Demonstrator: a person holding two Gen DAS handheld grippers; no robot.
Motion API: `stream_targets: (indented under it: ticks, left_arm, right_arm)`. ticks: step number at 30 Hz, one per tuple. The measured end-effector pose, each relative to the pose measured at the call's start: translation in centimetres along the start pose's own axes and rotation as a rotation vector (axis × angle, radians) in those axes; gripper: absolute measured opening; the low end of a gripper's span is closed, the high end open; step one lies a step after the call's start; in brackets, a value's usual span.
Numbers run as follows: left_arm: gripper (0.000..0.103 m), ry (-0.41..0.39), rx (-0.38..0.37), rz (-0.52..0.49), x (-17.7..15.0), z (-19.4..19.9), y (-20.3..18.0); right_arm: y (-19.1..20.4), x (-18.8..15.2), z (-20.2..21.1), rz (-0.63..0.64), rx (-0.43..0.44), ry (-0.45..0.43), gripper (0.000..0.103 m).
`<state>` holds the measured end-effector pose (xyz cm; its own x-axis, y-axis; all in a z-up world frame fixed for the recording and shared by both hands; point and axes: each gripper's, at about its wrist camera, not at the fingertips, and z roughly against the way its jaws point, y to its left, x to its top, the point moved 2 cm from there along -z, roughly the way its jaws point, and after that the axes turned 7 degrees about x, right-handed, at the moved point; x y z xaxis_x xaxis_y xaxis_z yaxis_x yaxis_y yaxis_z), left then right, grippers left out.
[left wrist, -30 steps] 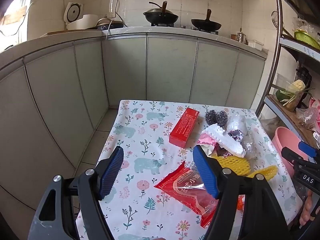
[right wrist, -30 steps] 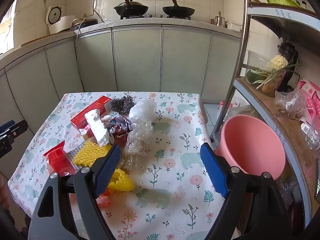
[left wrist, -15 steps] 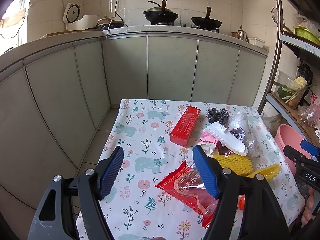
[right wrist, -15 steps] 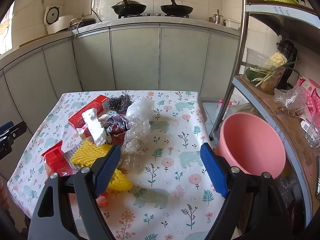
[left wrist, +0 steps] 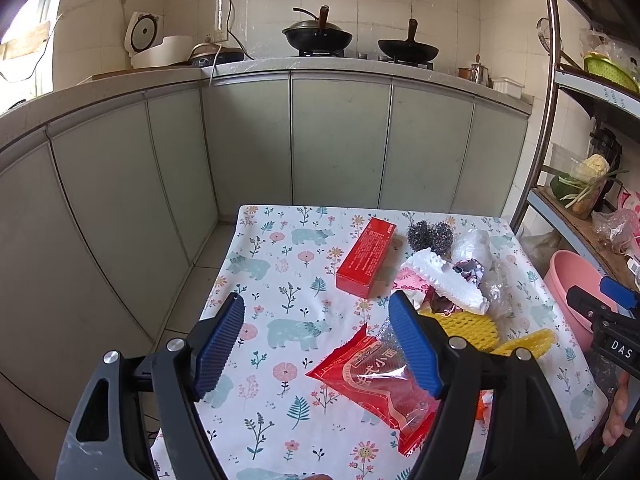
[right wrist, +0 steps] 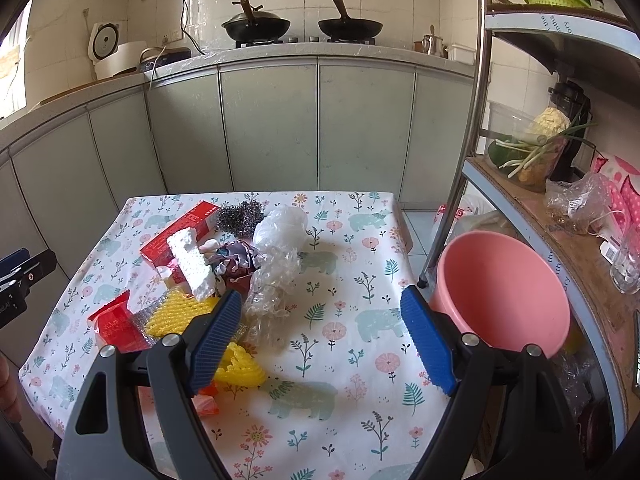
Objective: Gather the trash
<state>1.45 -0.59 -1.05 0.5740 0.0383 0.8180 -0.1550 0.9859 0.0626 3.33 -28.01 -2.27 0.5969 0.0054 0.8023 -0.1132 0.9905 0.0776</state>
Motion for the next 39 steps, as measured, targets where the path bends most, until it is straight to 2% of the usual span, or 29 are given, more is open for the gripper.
stream_targets:
  ticks: [15,39]
  left_arm:
    - [0.078,-0.018,0.004,0.004,0.19,0.72,0.14]
    - [0.079,-0.024,0.005,0.003,0.3,1.04,0.09]
  right_arm:
    - [0.11,0.07,0.64,-0.005,-0.003,-0.022,0.082]
    - [0.25,0.16,0.82,-0.004,-0.003,-0.027,0.082]
